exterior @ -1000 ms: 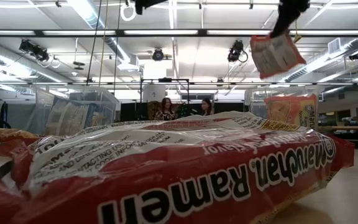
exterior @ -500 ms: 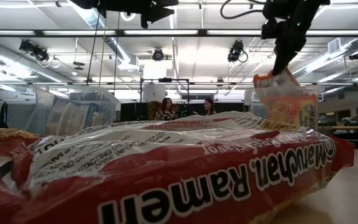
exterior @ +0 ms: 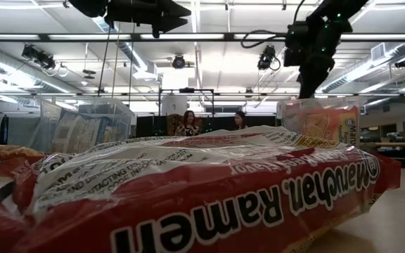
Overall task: Sort Maruchan noodles
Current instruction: Put the orange noodle pack into the top right transparent bin
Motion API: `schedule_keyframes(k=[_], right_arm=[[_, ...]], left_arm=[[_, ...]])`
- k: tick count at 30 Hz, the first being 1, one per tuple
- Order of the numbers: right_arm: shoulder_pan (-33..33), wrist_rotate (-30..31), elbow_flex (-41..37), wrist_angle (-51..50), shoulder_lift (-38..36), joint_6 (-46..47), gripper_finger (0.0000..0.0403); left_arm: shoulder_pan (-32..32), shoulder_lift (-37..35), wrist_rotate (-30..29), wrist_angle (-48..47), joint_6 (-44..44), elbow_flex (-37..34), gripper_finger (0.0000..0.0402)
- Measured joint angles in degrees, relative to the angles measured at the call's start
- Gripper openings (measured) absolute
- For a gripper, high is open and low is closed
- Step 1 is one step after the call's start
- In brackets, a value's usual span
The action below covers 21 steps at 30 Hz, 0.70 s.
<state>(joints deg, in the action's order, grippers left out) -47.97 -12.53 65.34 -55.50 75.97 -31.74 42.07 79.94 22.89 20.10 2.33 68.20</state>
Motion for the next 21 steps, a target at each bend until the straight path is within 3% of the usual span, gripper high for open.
schedule_keyframes(k=[7,12,21], right_arm=[[0.09,-1.96,-1.07,-5.17,2.15,0.67,0.0005],[0.07,1.67,-1.33,-6.99,2.23,1.53,0.0005],[0.02,2.93,-1.36,-12.9,5.22,0.65,0.0008]], left_arm=[[2.67,-0.04,0.33,-0.81,-1.89,0.0,0.0217],[3.82,-0.04,1.75,-1.15,-2.99,0.0,0.0217],[4.1,-0.49,2.34,-0.73,-2.99,0.0,0.0217]])
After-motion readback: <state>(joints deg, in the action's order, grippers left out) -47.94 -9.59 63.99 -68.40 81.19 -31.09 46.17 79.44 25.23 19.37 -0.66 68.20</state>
